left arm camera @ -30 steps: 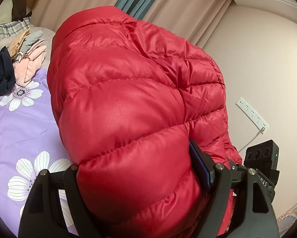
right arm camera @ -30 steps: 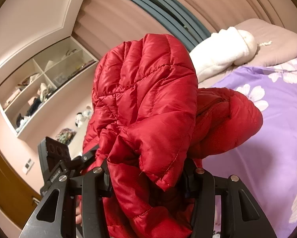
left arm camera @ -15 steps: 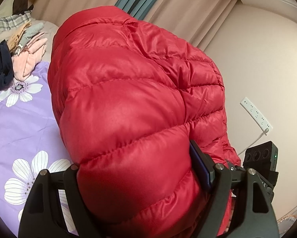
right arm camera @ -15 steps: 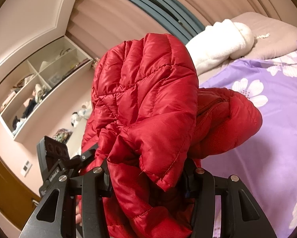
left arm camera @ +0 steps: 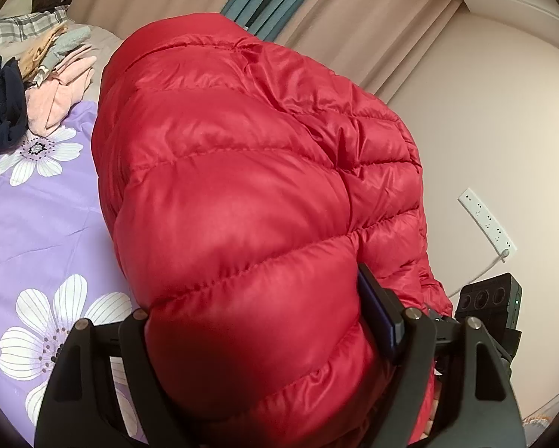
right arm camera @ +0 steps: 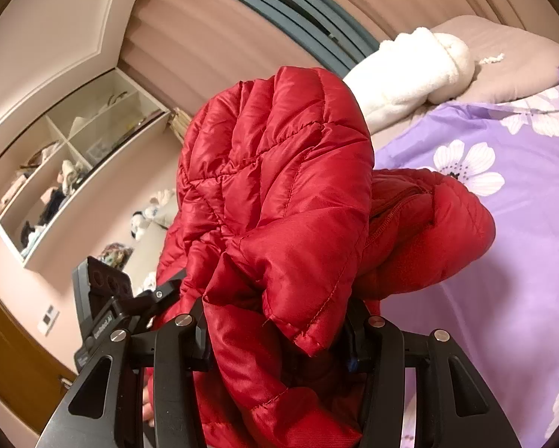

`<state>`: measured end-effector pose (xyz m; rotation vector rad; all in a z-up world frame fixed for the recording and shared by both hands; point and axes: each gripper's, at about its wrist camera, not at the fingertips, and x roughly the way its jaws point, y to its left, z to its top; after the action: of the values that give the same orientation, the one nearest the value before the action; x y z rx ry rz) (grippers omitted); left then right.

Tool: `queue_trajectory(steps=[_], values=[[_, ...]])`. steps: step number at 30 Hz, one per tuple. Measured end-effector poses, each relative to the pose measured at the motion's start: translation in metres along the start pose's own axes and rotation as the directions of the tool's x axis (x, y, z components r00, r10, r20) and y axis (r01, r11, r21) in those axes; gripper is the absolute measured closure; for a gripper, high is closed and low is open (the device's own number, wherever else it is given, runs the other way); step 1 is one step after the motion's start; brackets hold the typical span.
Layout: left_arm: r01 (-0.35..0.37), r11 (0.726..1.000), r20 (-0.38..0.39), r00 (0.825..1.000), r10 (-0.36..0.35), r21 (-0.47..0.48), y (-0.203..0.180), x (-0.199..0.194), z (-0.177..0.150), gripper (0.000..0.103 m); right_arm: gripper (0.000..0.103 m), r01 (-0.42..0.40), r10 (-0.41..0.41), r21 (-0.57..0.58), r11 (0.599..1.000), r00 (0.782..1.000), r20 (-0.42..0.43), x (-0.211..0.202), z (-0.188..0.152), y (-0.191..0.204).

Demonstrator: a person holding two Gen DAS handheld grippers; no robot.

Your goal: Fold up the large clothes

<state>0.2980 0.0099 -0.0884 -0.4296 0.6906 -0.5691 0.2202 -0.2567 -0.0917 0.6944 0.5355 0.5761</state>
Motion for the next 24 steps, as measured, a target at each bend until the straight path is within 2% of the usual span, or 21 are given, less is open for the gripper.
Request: queue_trajectory(steps=[8,13,21,24], values=[[-0.007,1.000,-0.005,1.000,0.008,0.007,-0.002,0.014,0.001,0.022,0.052,0.000,0.000,0.004,1.000,1.000,-0.003,0.004,0.002,-0.005],[-0.017,1.000,-0.019,1.000,0.017,-0.004,0.005,0.030,0.002,0.022,0.052,0.023,-0.023,0.021,0.999,1.000,-0.014,0.021,0.003,-0.014],[-0.044,0.999,-0.076,0.996,0.043,-0.015,0.033,0.092,0.008,0.022,0.052,0.082,-0.079,0.062,0.995,0.996,-0.049,0.057,0.012,-0.054],[-0.094,0.995,-0.102,0.991,0.090,-0.029,0.059,0.125,0.001,0.022,0.052,0.137,-0.131,0.062,0.989,0.988,-0.083,0.082,0.014,-0.077]])
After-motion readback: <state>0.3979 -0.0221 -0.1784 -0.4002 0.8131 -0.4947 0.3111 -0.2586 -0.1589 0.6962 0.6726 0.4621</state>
